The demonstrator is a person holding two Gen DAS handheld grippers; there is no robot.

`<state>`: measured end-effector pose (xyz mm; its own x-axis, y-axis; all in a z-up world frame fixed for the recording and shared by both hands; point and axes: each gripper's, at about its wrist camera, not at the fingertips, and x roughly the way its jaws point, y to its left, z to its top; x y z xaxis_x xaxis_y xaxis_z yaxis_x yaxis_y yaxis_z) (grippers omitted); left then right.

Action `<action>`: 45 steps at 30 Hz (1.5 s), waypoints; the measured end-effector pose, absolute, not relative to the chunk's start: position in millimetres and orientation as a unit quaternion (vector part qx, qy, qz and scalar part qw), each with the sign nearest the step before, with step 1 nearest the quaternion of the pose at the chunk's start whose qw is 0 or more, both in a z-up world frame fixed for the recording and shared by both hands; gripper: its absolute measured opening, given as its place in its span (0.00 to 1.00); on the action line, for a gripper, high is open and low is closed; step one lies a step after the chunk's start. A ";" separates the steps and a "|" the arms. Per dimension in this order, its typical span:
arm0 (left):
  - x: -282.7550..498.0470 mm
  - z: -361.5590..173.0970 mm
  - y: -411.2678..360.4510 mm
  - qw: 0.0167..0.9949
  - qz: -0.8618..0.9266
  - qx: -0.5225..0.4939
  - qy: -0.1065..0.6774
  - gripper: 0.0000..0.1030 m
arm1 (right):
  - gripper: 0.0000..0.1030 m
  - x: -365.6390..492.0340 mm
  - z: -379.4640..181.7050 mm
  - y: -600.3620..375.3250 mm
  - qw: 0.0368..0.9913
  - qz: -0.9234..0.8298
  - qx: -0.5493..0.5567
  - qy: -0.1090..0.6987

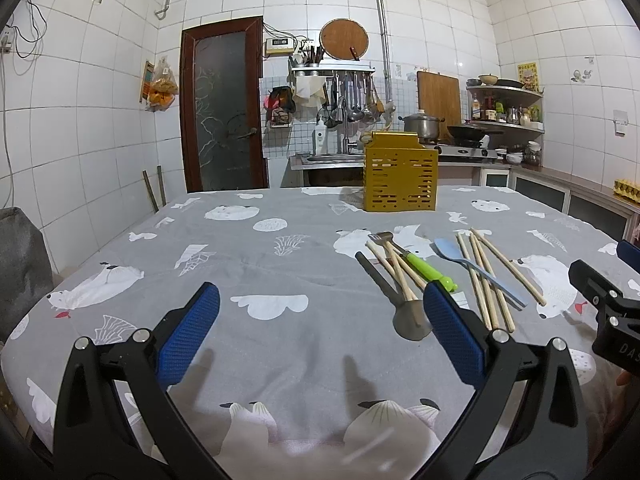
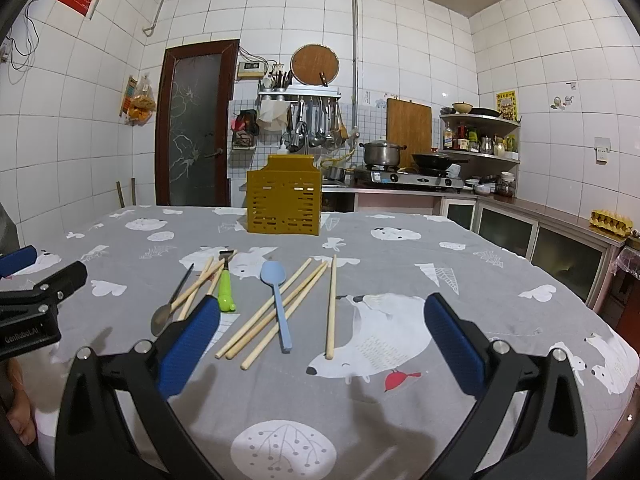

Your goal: Organize utensils

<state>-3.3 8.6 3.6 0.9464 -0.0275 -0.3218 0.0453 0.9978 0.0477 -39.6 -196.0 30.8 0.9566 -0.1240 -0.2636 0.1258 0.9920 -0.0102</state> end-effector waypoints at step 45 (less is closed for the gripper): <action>113.4 49.7 -1.6 0.960 0.001 0.037 0.279 0.96 | 0.97 71.0 64.2 -217.7 0.967 -0.027 -0.008 0.253</action>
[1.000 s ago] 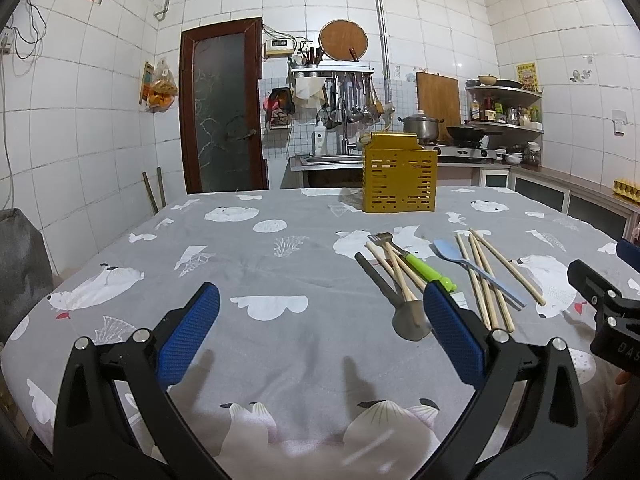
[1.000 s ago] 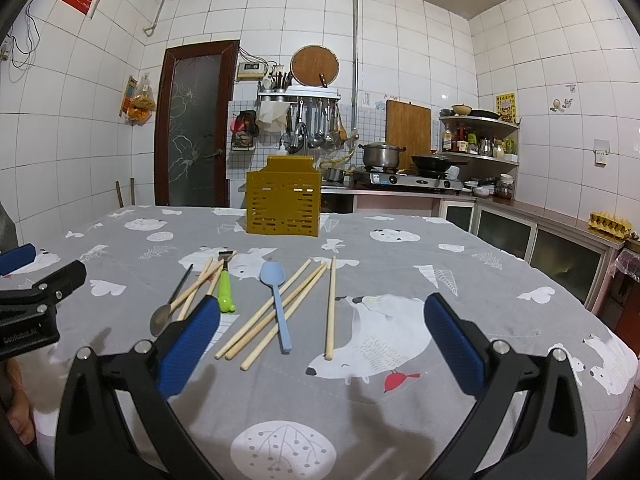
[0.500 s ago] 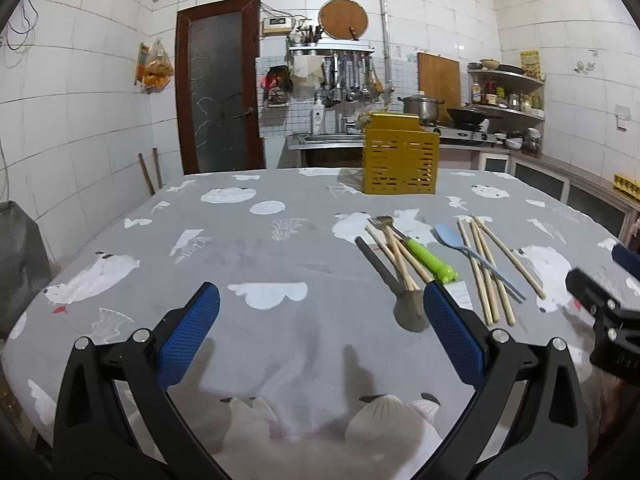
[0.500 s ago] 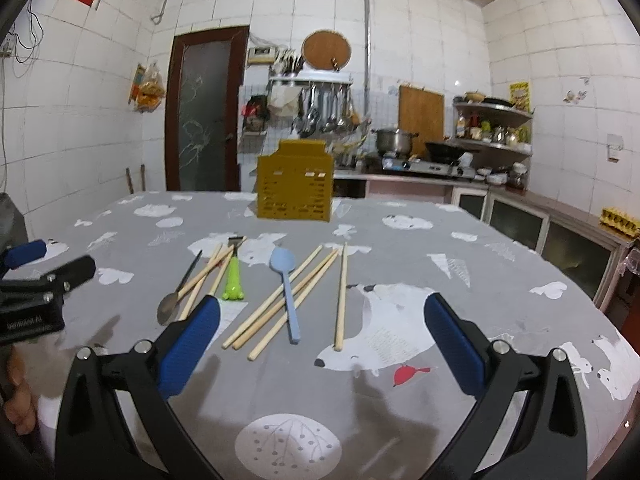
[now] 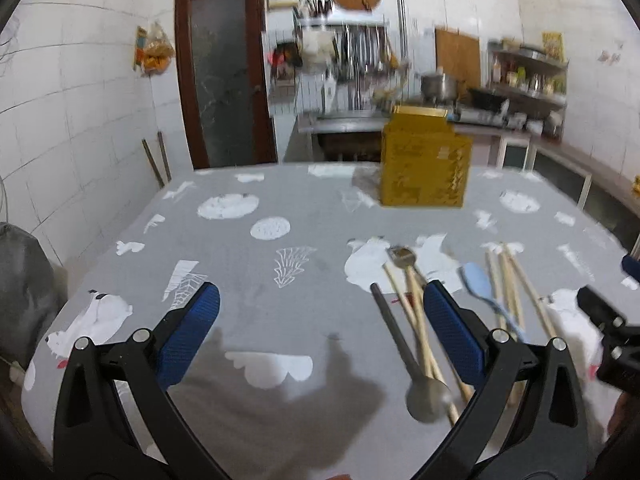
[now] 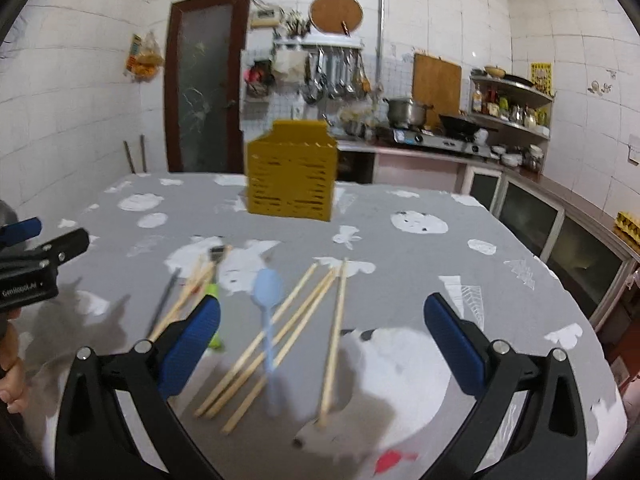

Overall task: Organize utensils
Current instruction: 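Move the right tool to a wooden chopstick while the left tool approaches the dark spatula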

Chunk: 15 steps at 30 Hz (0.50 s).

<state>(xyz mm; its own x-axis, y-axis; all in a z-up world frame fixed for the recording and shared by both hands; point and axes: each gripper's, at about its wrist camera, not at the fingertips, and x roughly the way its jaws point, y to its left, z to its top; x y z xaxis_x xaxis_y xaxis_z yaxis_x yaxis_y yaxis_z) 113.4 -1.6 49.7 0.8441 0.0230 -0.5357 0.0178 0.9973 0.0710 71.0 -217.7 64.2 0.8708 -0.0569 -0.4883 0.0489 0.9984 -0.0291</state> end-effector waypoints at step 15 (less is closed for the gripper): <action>215.0 4.2 -12.4 0.915 0.000 0.009 0.403 0.95 | 0.81 179.3 32.7 -253.4 0.935 -0.079 -0.022 0.345</action>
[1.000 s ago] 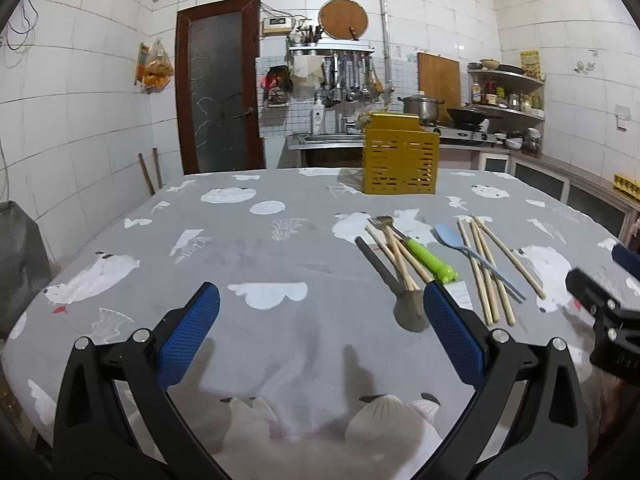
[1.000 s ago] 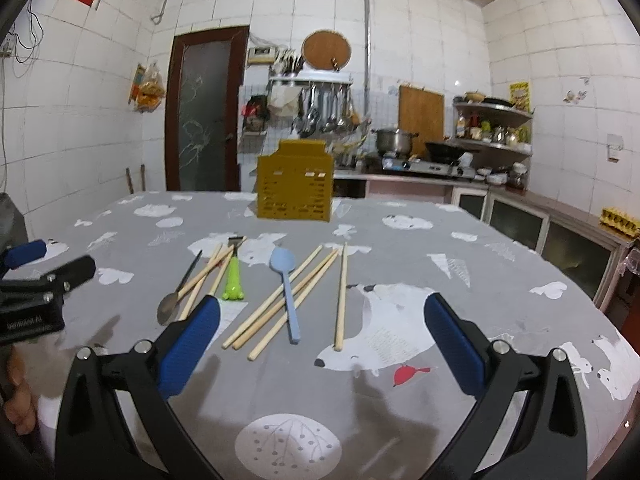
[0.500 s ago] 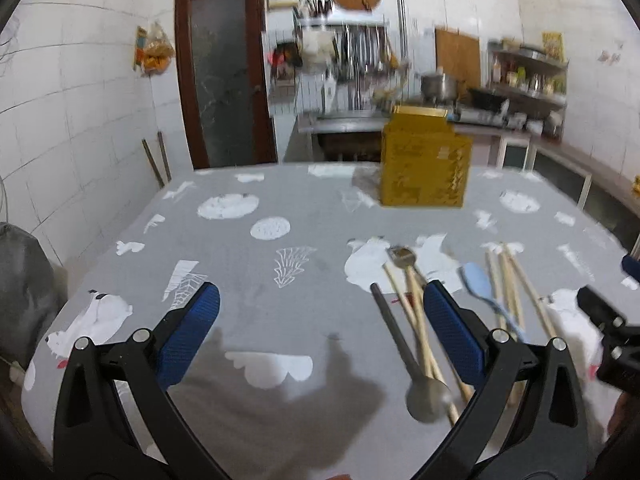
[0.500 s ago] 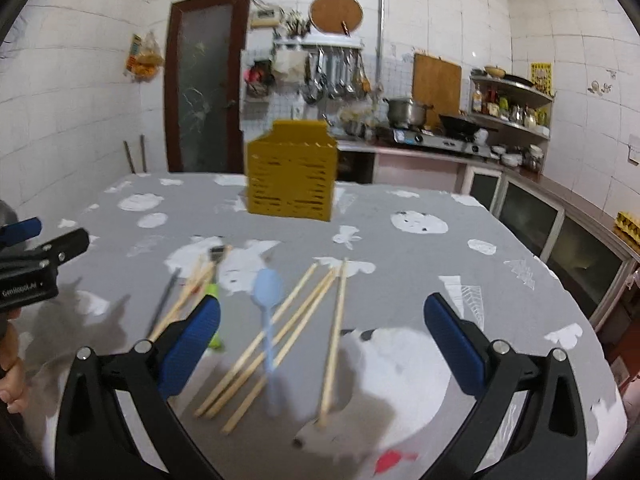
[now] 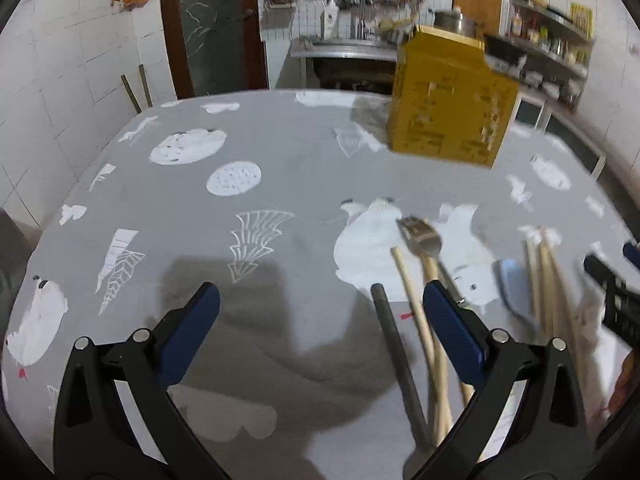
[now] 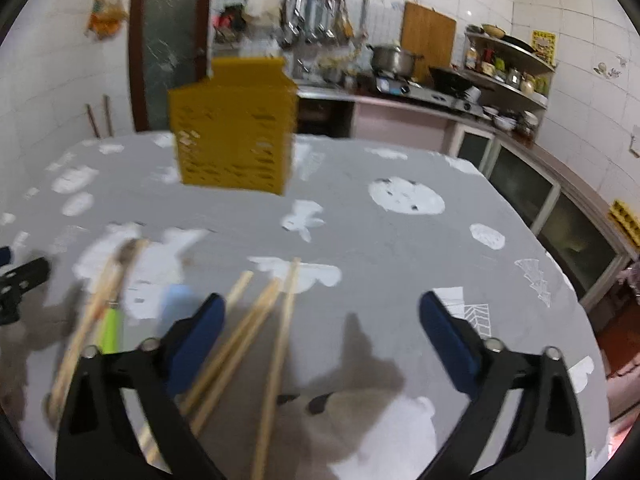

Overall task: Organize utensils
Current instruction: 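Move the right tool to a wooden chopstick while the left tool approaches the dark spatula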

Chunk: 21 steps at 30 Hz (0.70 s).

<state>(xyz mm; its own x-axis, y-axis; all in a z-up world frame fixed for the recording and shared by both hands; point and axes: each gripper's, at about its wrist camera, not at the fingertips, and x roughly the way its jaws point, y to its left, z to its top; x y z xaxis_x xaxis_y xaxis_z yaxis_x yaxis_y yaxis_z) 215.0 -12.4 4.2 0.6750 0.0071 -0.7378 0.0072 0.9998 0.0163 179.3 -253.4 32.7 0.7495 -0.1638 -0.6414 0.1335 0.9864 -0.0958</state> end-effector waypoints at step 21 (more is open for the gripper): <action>245.4 -28.5 -23.3 0.870 -0.001 -0.006 0.493 0.62 | 0.39 250.2 -5.5 -265.0 0.903 -0.058 0.038 0.423</action>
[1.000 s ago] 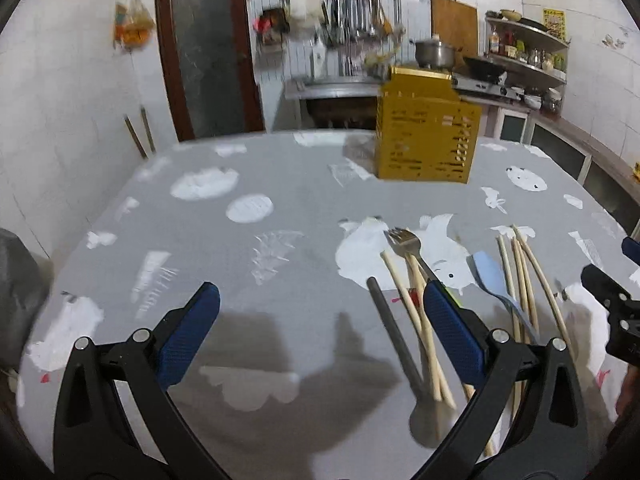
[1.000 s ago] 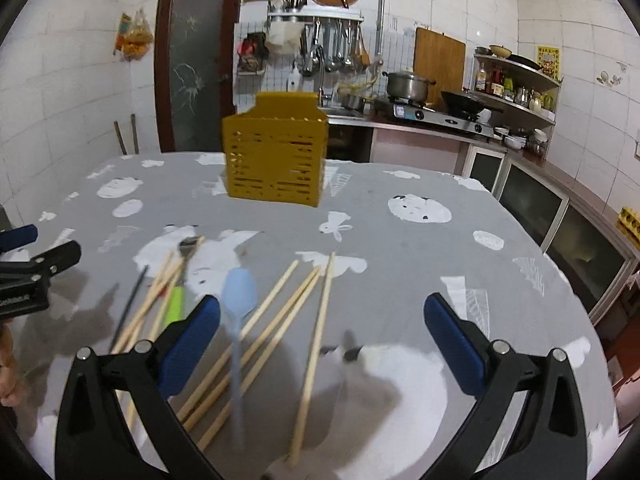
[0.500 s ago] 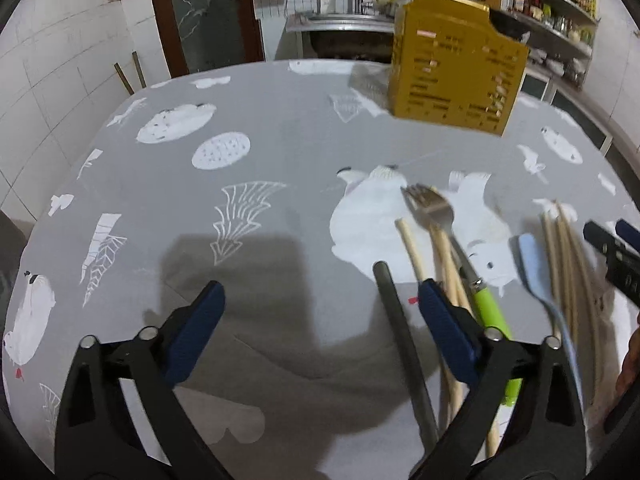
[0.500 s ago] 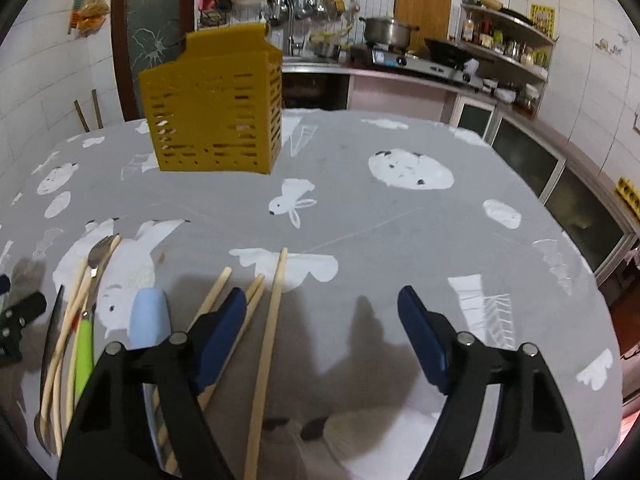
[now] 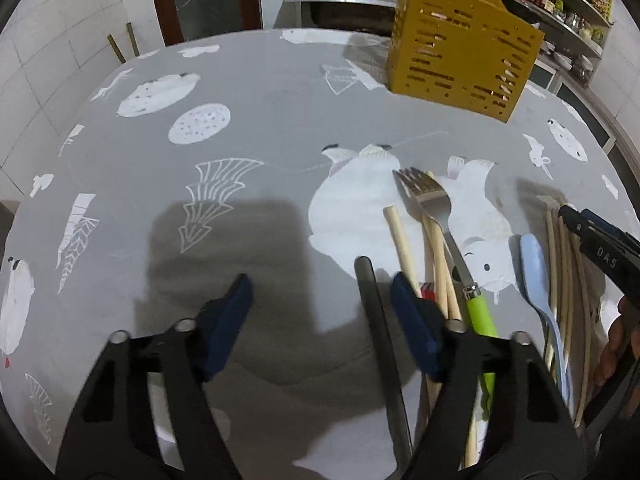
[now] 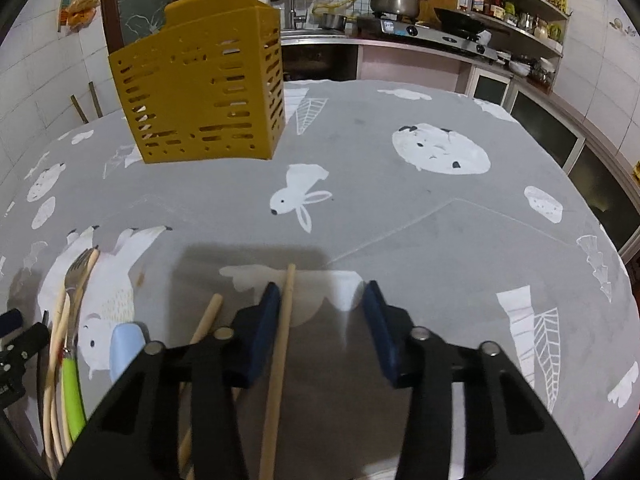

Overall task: Organize utensils
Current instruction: 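Move the right tool to a wooden chopstick while the left tool approaches the dark spatula, then close the right tool on the chopstick while the left tool grips the dark spatula, lift both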

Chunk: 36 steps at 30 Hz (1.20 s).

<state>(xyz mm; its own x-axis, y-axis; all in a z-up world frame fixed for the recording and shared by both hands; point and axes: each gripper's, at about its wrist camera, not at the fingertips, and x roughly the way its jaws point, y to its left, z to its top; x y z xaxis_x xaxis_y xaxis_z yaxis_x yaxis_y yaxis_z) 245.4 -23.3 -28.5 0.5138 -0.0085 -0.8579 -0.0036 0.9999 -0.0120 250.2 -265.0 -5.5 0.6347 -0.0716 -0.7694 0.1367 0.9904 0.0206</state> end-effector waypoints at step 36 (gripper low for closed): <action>255.4 -27.3 -44.8 0.862 0.001 0.013 0.507 0.05 | 0.08 263.6 -3.4 -255.1 0.890 -0.070 0.044 0.448</action>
